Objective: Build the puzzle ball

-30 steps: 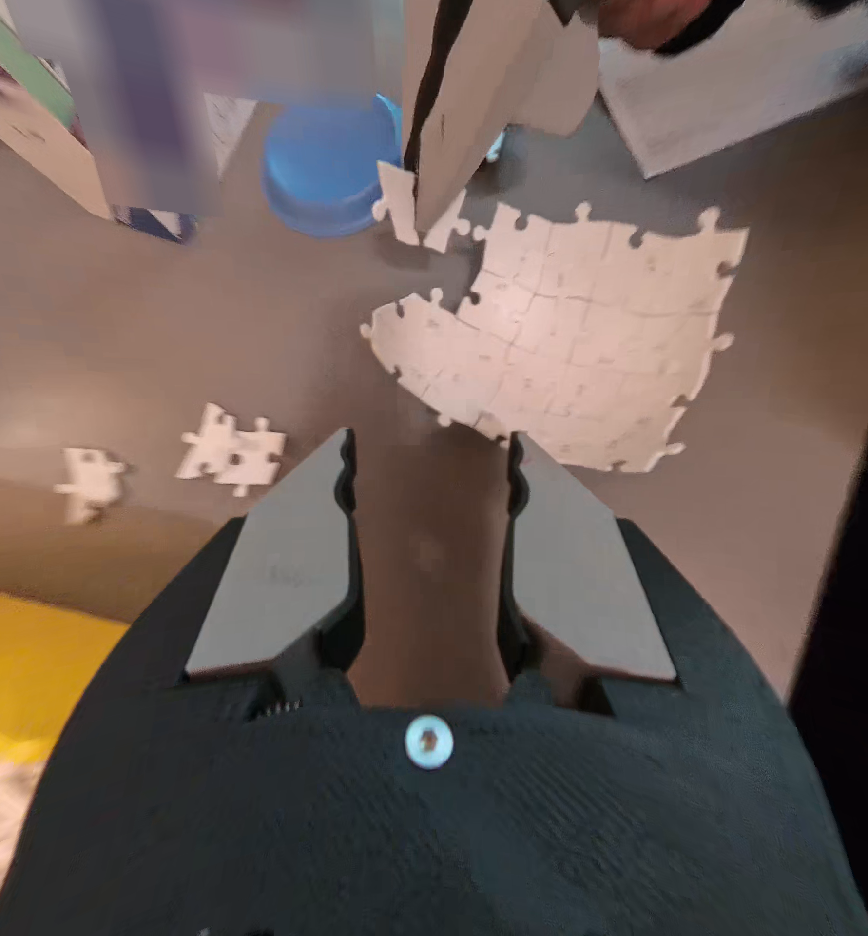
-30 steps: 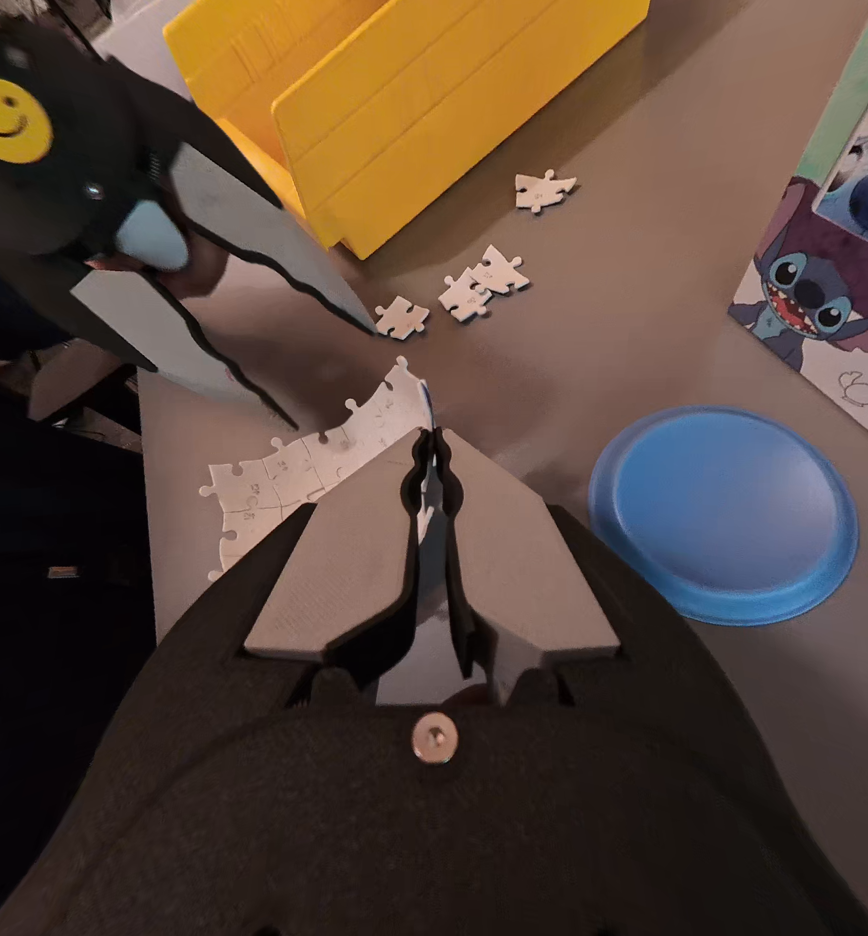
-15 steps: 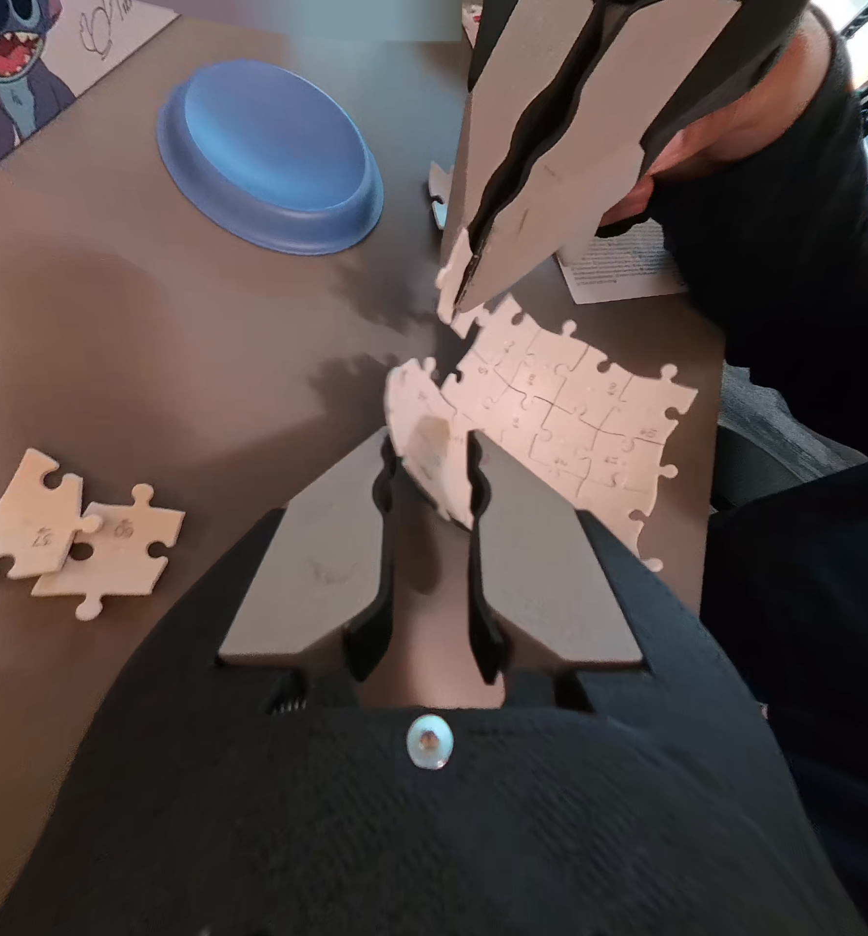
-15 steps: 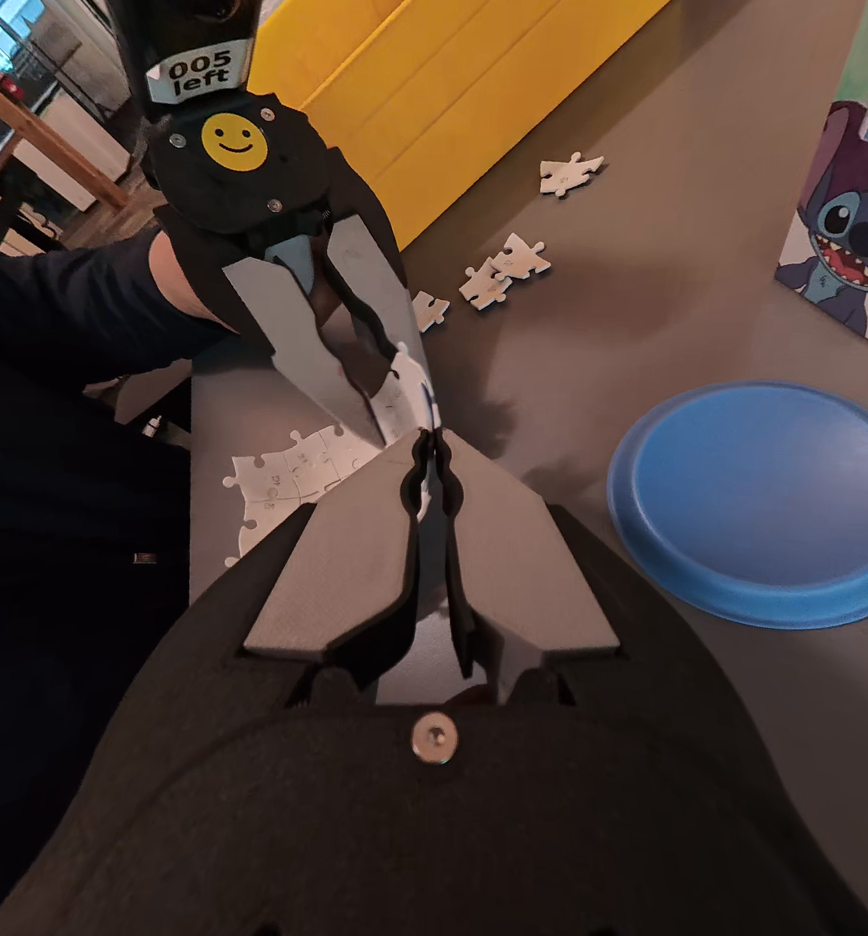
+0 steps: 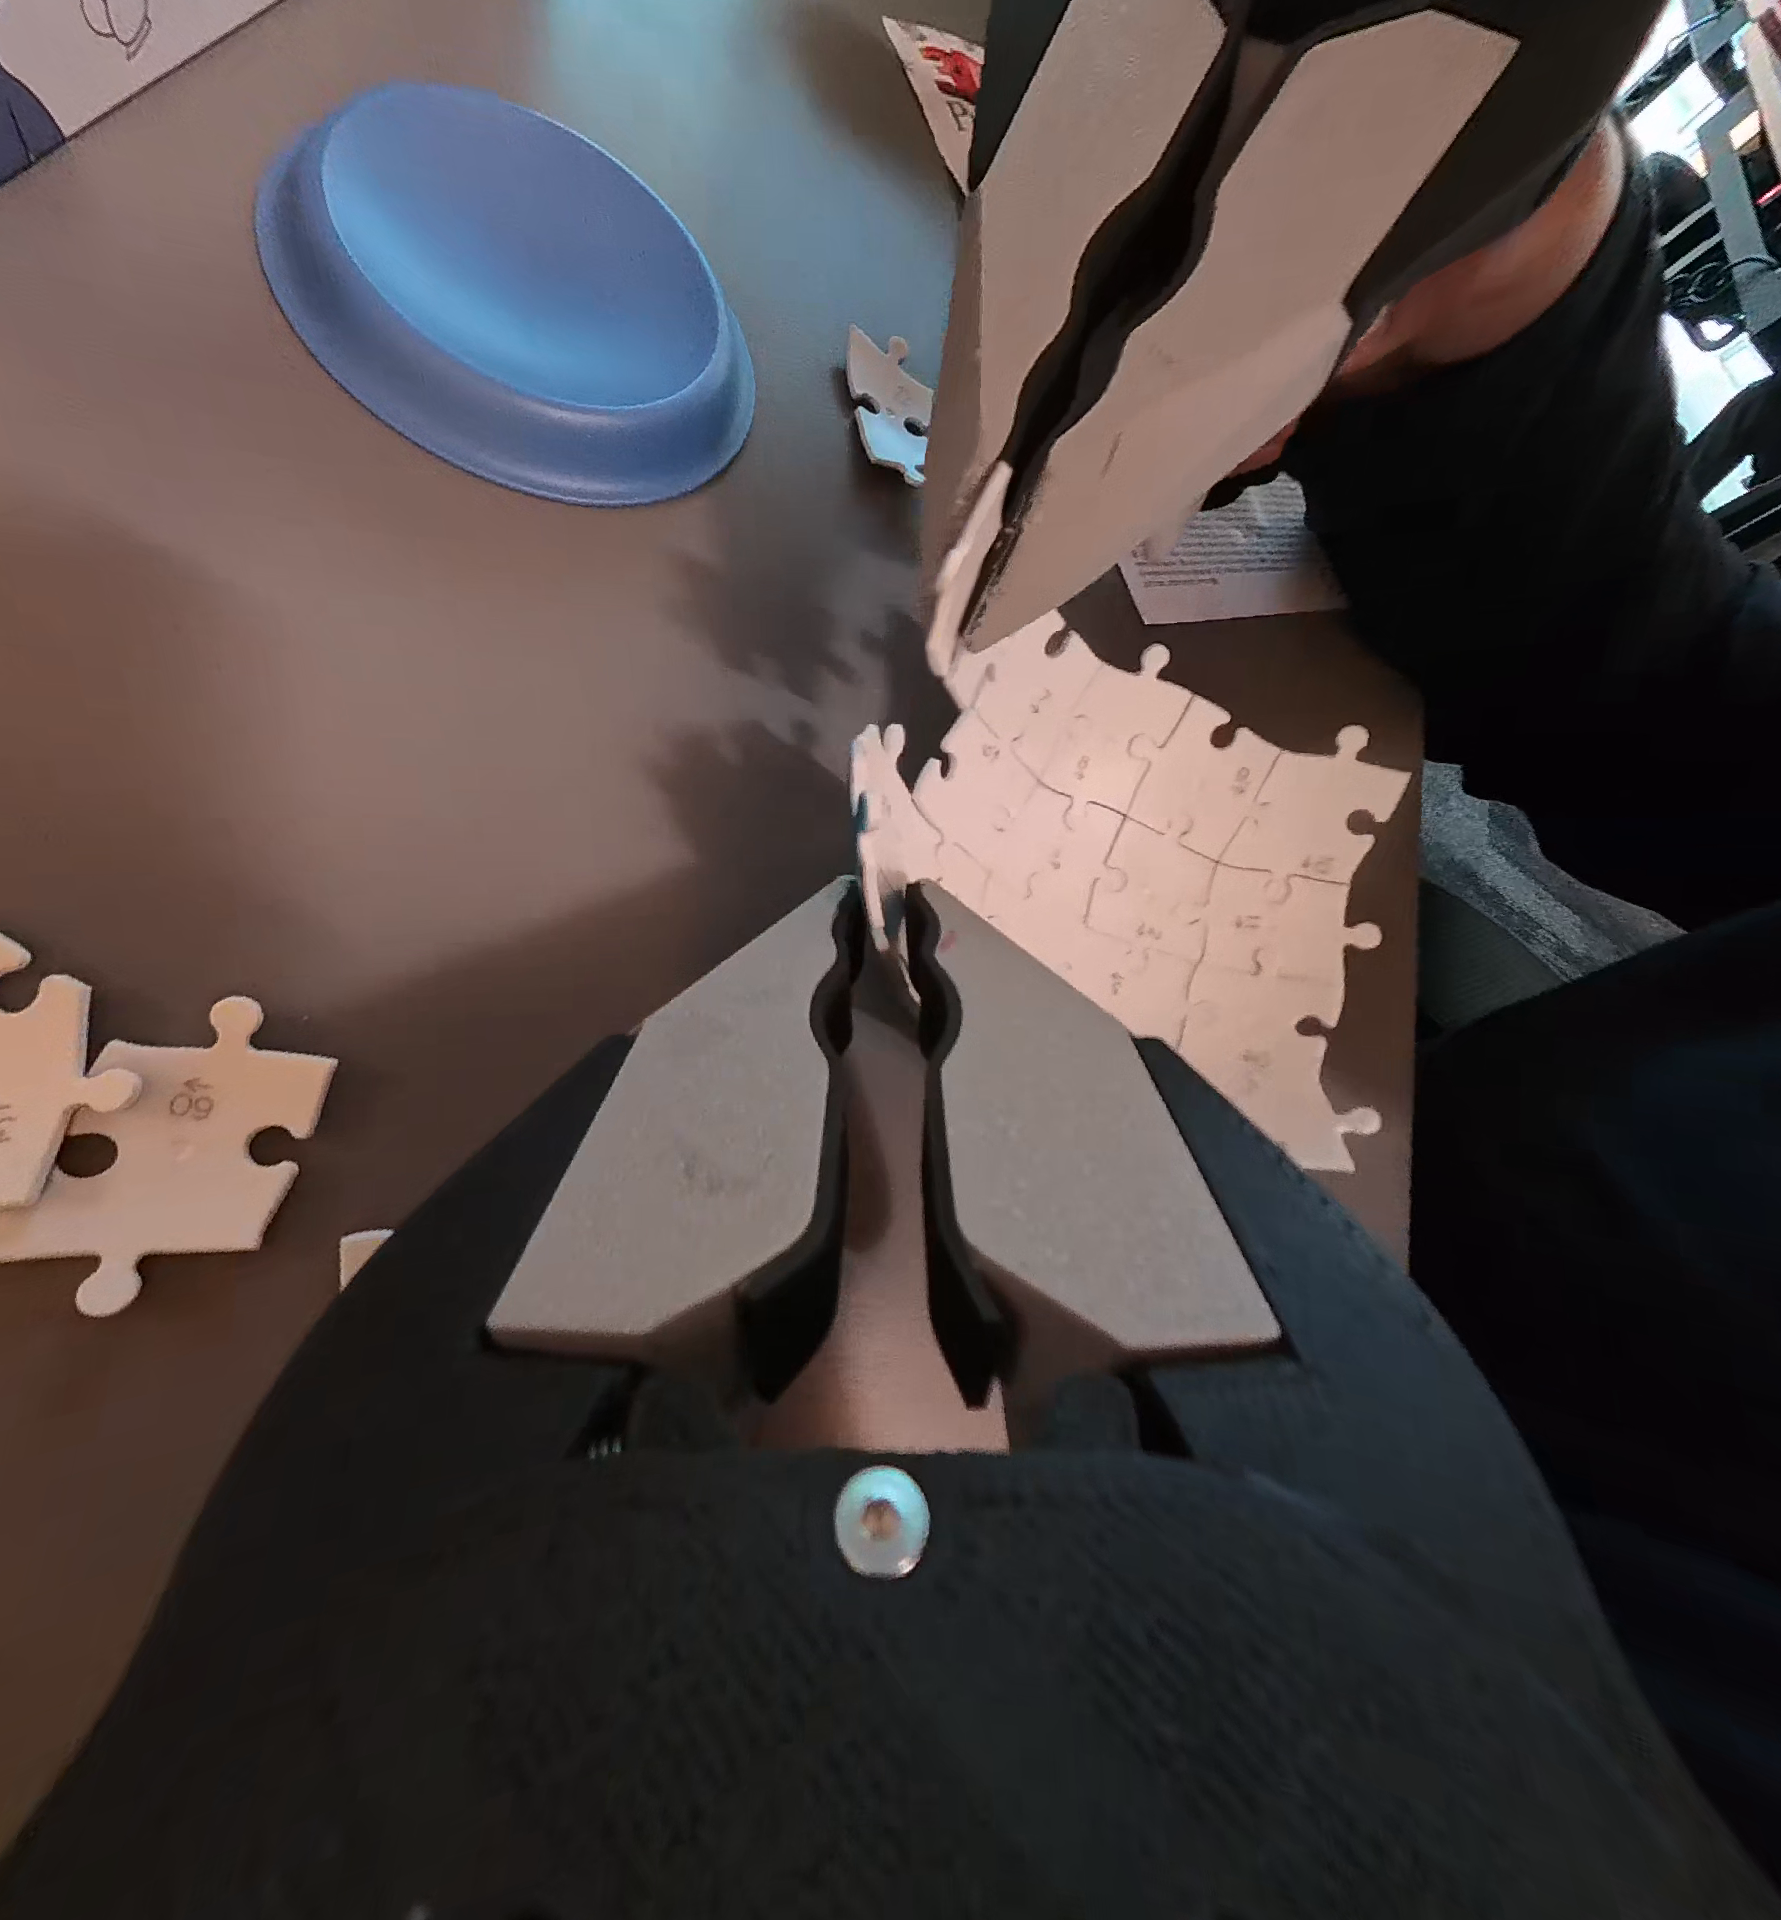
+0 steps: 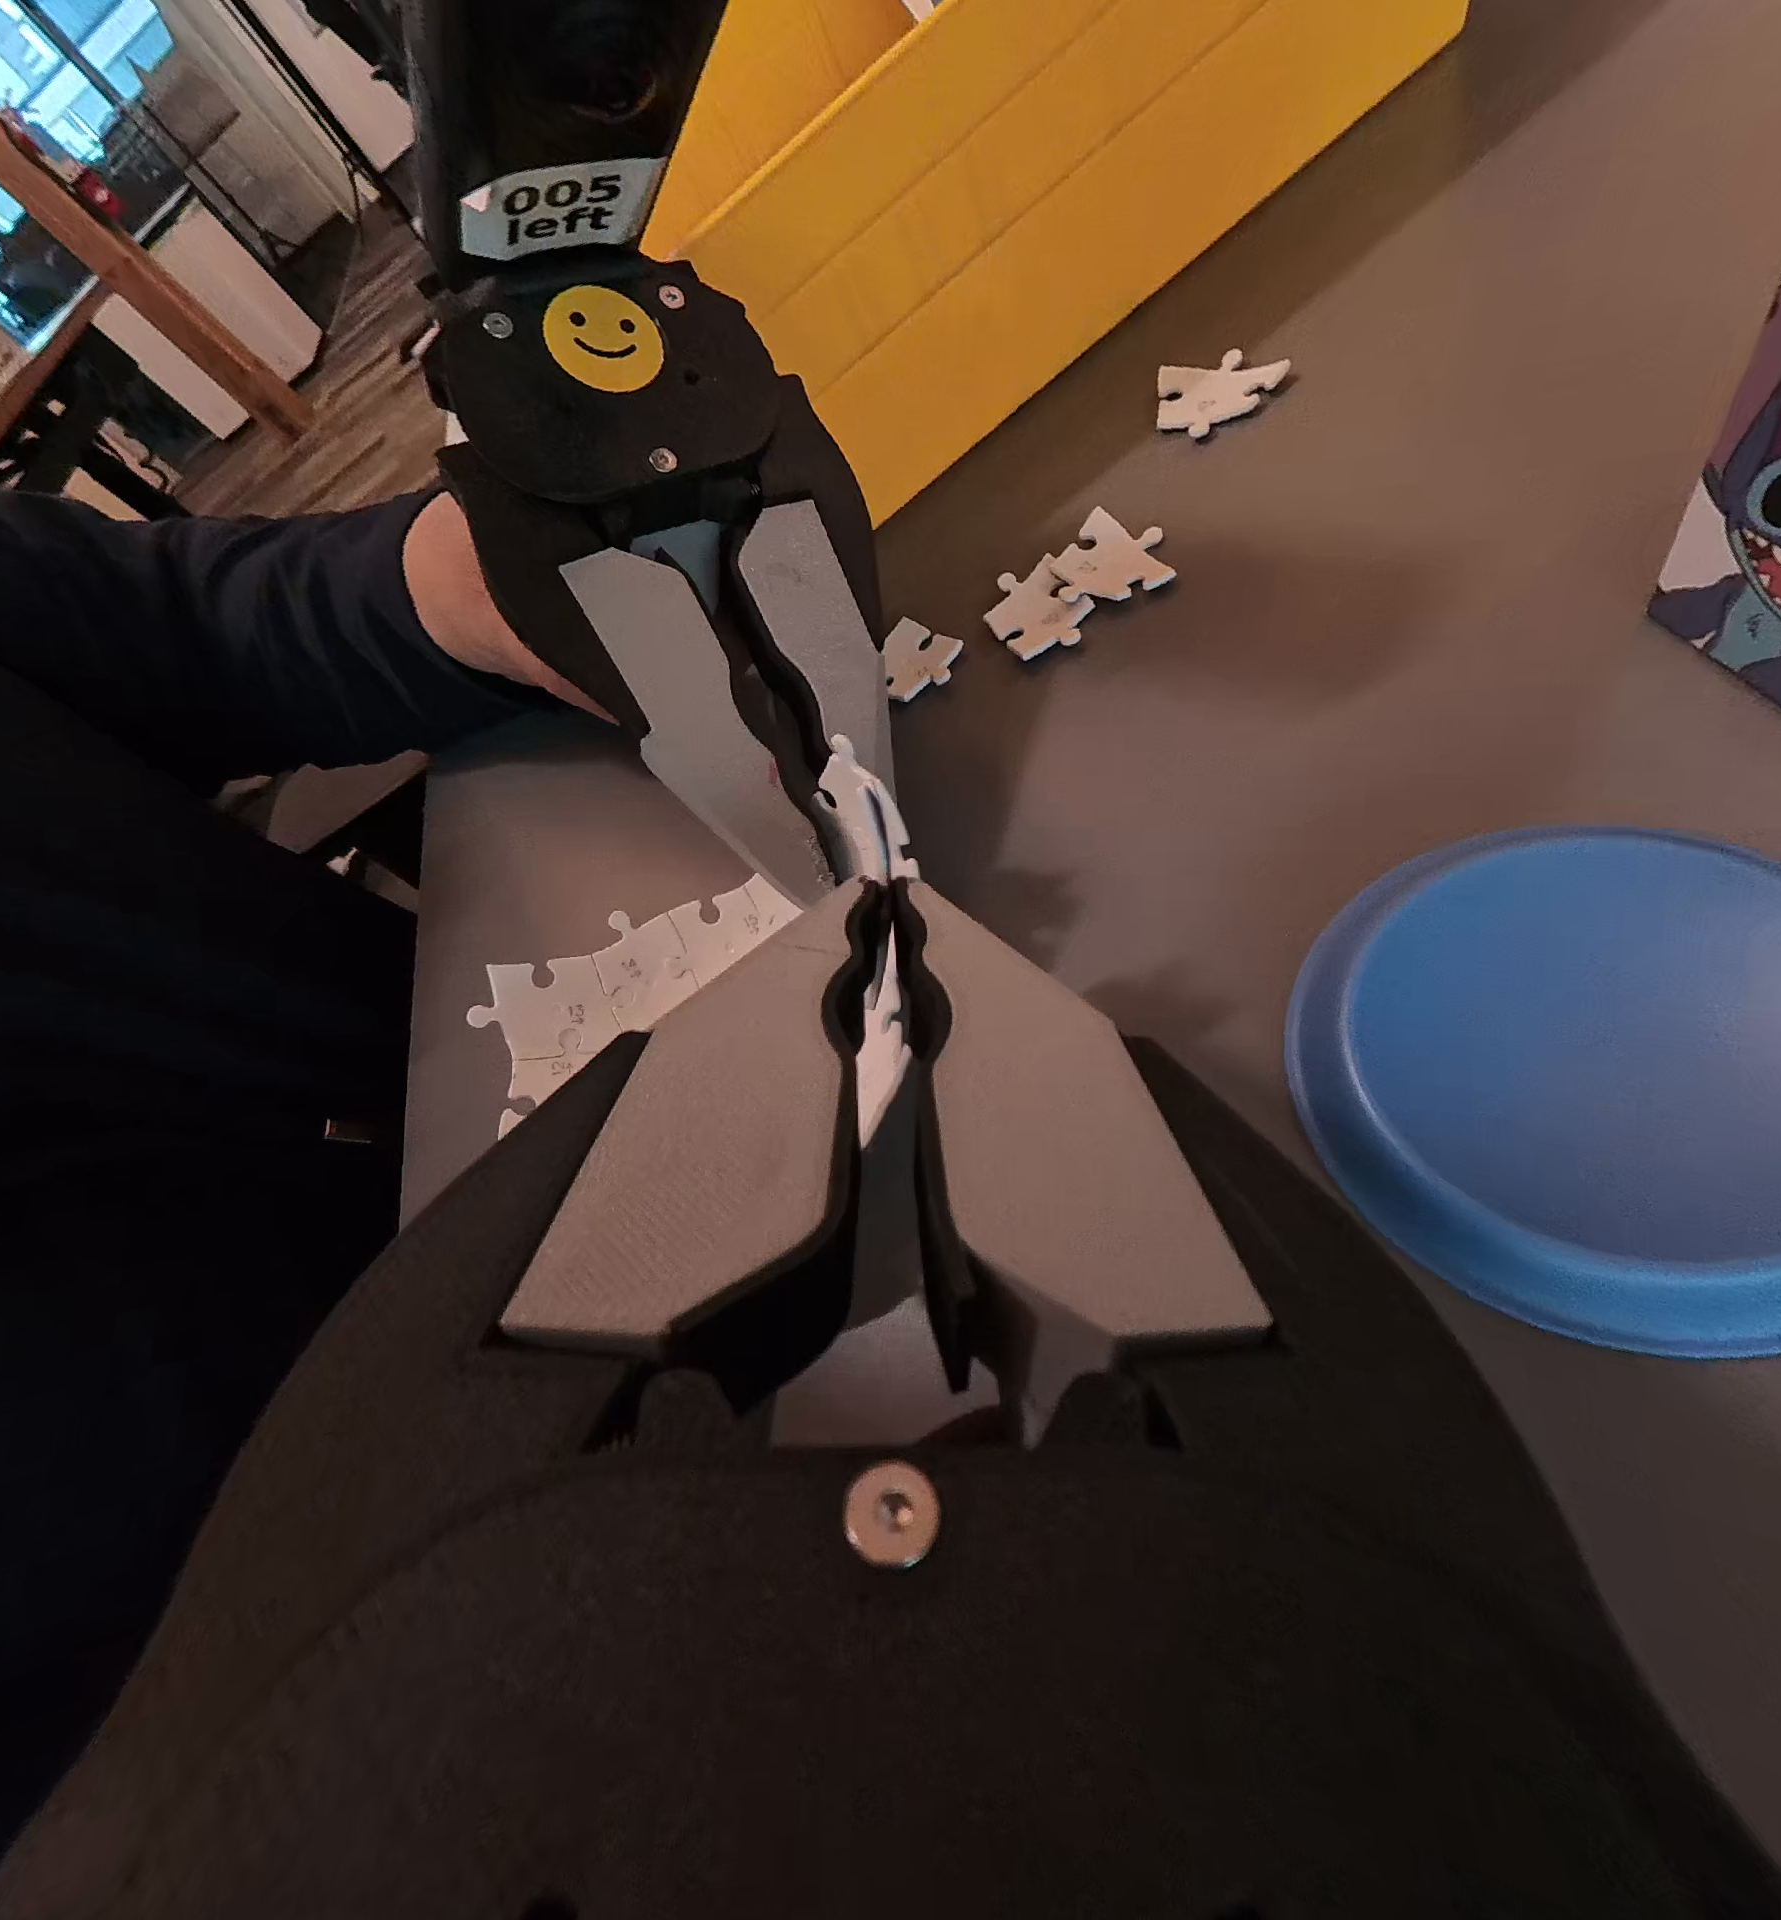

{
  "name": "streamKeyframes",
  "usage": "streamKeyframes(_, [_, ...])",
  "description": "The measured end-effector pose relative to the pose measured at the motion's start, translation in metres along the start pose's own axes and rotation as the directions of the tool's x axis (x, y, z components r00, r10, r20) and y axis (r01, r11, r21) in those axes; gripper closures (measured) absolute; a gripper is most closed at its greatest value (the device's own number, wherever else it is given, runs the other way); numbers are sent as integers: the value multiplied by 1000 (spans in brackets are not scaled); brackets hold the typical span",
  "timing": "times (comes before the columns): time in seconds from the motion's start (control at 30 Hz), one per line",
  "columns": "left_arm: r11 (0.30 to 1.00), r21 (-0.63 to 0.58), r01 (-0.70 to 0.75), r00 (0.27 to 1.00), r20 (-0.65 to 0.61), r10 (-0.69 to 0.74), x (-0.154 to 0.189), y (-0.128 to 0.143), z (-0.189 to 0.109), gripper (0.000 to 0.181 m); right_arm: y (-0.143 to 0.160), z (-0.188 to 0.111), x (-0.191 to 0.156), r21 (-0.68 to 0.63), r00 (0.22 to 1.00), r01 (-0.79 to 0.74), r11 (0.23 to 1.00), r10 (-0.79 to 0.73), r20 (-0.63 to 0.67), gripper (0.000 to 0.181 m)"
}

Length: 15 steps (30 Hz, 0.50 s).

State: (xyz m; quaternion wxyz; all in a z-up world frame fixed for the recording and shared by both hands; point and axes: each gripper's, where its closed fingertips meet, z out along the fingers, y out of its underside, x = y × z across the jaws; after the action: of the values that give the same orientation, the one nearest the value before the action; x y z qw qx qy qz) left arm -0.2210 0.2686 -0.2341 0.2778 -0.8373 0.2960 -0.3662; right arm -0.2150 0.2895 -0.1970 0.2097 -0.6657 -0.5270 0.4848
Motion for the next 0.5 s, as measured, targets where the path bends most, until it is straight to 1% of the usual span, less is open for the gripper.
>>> streamKeyframes(0.07, [1000, 3, 1, 1000, 0, -1, -1, 1, 0, 176, 1, 2, 0, 3, 1000, 15, 1000, -15, 4, 181])
streamKeyframes(0.27, [1000, 17, 3, 1000, -5, -3, -1, 0, -2, 177, 14, 10, 5, -68, 1000, 19, 998, -20, -15, 181])
streamKeyframes(0.5, [1000, 20, 16, 1000, -16, -16, -2, 1, -2, 177, 14, 13, 7, -65, 1000, 3, 998, -5, -24, 181])
